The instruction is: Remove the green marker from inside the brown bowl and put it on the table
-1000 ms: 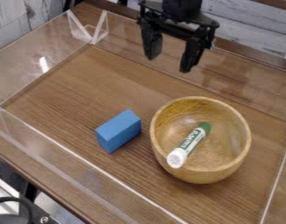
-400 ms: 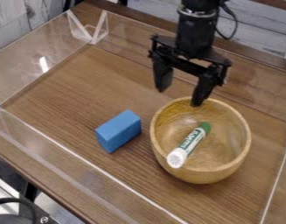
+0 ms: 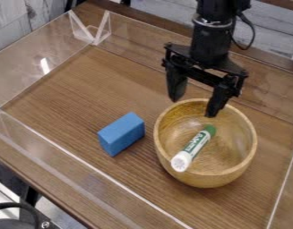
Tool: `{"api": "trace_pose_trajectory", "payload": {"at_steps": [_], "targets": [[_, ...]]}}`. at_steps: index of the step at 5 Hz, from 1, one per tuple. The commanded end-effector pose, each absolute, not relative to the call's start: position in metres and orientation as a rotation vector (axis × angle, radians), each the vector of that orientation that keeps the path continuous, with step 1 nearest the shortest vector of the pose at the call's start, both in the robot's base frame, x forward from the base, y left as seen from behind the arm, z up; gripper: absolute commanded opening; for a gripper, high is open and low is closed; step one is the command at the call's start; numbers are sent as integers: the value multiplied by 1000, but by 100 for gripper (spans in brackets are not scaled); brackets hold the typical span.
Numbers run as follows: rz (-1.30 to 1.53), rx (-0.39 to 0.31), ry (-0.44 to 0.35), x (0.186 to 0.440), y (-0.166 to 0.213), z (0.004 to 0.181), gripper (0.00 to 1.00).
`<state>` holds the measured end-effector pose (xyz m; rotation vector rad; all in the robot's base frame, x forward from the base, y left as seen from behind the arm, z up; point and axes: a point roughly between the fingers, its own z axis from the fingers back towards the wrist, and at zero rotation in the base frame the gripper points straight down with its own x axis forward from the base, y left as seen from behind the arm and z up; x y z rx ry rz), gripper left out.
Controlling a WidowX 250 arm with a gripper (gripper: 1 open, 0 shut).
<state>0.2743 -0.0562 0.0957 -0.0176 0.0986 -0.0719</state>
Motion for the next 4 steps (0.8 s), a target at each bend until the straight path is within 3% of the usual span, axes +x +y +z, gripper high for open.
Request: {"api": "trace_pose_trajectory", "payload": {"at_steps": [1, 4], "targets": [[-84, -26, 66, 278, -63, 99, 100], [-118, -31, 50, 276, -78, 83, 100]]}}
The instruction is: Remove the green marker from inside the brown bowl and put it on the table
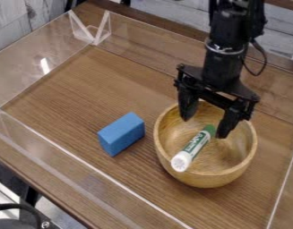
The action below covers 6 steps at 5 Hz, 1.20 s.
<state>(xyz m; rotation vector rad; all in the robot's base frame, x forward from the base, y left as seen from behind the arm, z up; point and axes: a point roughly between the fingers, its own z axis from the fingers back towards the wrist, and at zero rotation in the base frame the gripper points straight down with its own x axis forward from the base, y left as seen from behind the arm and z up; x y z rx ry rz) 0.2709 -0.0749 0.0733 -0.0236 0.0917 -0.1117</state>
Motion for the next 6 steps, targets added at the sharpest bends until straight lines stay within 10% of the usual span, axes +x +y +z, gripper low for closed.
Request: {"api": "trace_pose_trajectory", "payload": {"at_steps": [1, 6], "targets": [[-123, -32, 41, 276, -81, 79, 100], [-146, -51, -7, 278, -88, 61, 100]]}}
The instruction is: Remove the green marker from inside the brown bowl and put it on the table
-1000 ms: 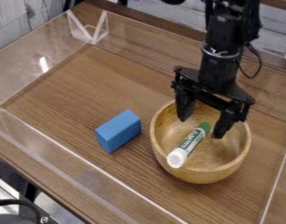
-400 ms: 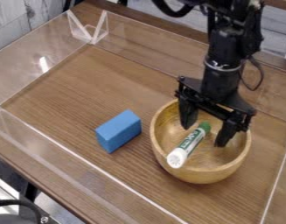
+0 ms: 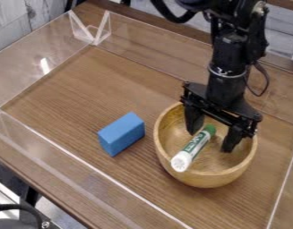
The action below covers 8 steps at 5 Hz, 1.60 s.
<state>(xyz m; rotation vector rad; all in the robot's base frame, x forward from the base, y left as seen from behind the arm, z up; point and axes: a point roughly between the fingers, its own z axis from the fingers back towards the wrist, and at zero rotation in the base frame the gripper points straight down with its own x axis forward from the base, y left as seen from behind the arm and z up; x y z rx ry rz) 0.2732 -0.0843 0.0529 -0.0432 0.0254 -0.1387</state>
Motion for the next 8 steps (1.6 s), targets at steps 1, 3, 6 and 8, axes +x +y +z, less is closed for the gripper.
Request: {"api": "trace_pose_trajectory", "payload": {"at_steps": [1, 3, 6, 8], "targets": [[-150, -56, -16, 279, -88, 57, 100], [-157, -57, -25, 281, -87, 56, 0], [-148, -61, -19, 277, -85, 51, 100], [-139, -83, -23, 272, -83, 42, 100]]}}
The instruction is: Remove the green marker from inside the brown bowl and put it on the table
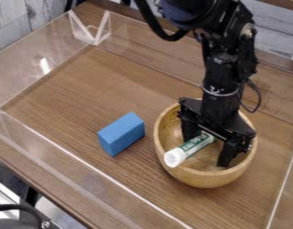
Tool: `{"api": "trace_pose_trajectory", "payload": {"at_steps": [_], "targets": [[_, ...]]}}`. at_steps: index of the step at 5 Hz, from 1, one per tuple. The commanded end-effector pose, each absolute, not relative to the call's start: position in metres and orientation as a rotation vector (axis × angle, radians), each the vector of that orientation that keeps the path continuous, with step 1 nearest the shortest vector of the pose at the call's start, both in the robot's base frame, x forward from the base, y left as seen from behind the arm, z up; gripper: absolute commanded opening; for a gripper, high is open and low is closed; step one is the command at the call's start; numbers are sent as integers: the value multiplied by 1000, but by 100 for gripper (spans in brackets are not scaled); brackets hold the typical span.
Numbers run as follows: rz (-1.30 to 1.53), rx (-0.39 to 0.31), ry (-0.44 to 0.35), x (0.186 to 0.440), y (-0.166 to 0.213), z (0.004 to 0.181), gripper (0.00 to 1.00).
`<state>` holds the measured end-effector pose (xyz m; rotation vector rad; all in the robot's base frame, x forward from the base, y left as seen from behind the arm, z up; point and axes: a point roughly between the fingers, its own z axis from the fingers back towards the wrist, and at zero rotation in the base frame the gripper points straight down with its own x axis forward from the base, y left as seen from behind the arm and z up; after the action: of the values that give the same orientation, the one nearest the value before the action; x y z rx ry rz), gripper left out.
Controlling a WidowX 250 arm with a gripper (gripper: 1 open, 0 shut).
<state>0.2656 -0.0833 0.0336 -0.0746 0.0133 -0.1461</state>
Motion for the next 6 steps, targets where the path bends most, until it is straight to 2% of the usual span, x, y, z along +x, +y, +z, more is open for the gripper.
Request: {"api": "trace_pose_trajectory", "payload": {"at_steps": [1, 2, 4, 6], "targets": [[-134, -93, -24, 270, -83, 38, 0], [-120, -96, -19, 268, -82, 40, 0], [-84, -90, -6, 263, -78, 58, 0], [-54, -110, -14, 260, -76, 59, 0]]}}
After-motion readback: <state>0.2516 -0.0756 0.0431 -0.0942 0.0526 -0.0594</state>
